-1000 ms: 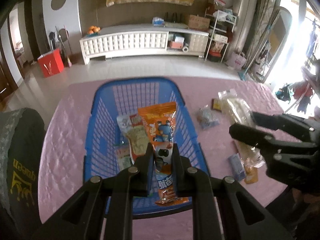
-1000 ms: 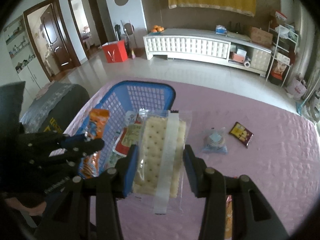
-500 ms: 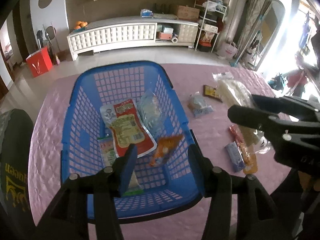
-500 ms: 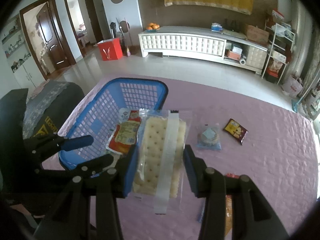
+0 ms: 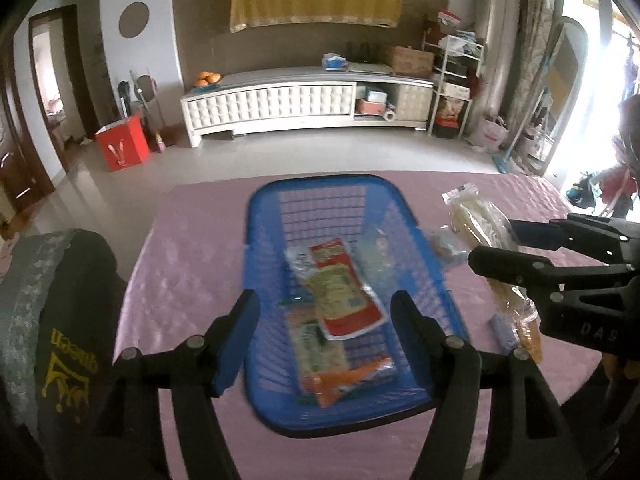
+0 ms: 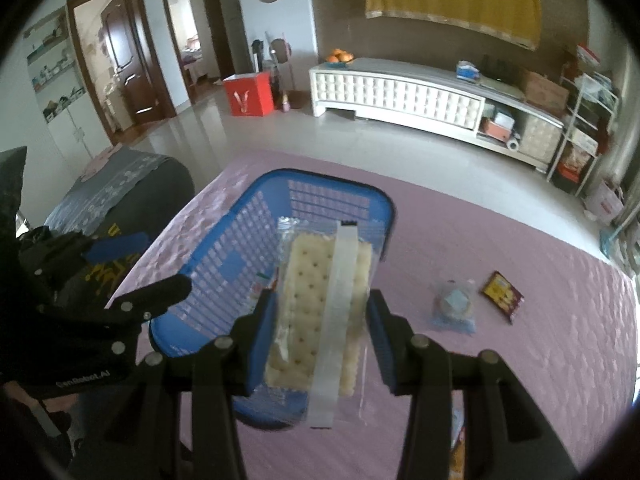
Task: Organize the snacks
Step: 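Lower the clear cracker sleeve into the basket and open the right gripper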
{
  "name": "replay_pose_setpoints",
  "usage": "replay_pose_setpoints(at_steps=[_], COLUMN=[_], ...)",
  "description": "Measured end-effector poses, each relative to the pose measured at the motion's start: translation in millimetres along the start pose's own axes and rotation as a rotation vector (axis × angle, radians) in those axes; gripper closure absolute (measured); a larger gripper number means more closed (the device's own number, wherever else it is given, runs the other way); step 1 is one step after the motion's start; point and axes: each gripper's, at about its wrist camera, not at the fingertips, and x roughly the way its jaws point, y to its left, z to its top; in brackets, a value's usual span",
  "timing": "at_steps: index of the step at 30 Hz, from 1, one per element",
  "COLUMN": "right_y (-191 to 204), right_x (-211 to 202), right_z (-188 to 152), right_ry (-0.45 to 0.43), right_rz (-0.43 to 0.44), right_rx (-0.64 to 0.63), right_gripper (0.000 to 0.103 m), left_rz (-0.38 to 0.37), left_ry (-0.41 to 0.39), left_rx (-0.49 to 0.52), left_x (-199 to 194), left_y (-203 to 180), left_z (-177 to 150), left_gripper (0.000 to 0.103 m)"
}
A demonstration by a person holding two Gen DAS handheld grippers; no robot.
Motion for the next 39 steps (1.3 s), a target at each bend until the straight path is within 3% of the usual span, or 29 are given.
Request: replay_pose_setpoints(at_steps=[15, 19, 30, 31, 34, 39], right_y=[30.1, 26.8, 31.6, 32.5, 37.2, 28.5], right_x=[76.3, 102.7, 152.7, 154.5, 158.3, 128.0], right_z=[38.4, 43.6, 48.7, 48.6, 46.2, 44.1], right_ry=[0.099, 0.144, 0.197, 0.202, 0.242, 0.193], right_rz=[0.039, 0.044, 0.001, 0.000, 0.014, 0.044], right_rx=[-0.051, -0.025, -0.091, -0.102, -0.137, -0.094], right_gripper=[0.053, 0.053, 0.053, 0.051, 0.022, 0.019], left_rz=[0.080, 0.061, 0.044, 0.047, 0.054, 0.046], left_ry=[0.039, 0.052, 0.071, 0.074, 0.069, 0.074], left_rx=[-0.096, -0.132, -0.136, -0.141, -0.163, -0.167], left_x=[37.8, 53.6, 83.3, 84.1, 82.9, 76.9], left_y=[87.9, 103.0, 107.8, 108.2, 114.7, 112.2], left_z=[6.6, 11.7, 14.7, 14.1, 12.2, 7.8], left_gripper=[0.037, 0.037, 0.037, 0.037, 0.037, 0.037])
